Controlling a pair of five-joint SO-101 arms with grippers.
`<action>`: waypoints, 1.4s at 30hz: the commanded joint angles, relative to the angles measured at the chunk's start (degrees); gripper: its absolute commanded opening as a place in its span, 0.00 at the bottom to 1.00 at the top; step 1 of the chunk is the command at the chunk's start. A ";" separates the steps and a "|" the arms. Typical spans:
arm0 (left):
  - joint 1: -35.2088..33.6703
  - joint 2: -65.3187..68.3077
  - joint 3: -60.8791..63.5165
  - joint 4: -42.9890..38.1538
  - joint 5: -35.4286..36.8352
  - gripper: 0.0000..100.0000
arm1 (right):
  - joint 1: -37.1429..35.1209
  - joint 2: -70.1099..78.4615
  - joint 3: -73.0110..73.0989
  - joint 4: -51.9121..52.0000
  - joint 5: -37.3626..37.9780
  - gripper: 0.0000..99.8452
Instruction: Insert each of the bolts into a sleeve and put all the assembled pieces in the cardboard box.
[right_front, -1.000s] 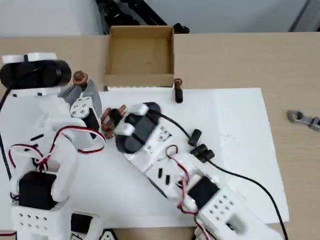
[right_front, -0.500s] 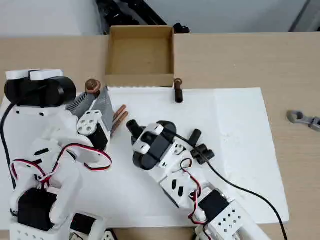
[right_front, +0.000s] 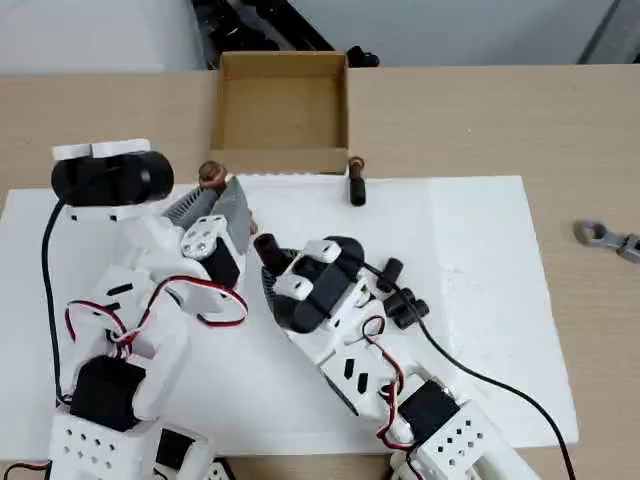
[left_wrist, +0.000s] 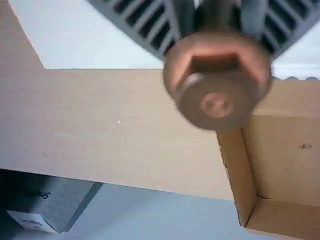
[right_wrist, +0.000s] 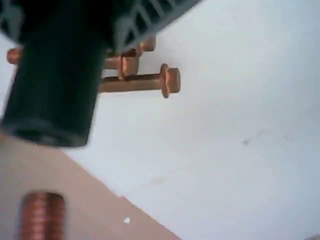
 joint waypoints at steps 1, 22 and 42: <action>0.53 -0.88 -0.75 -1.76 0.44 0.01 | 0.66 -1.19 -4.13 -2.07 -4.13 0.00; 1.32 -0.35 -0.66 -4.48 1.14 0.01 | -2.24 -0.75 -5.19 -0.57 -5.80 0.00; 2.37 9.41 -11.12 3.08 -7.91 0.00 | -2.15 -1.01 -5.19 0.84 -5.63 0.00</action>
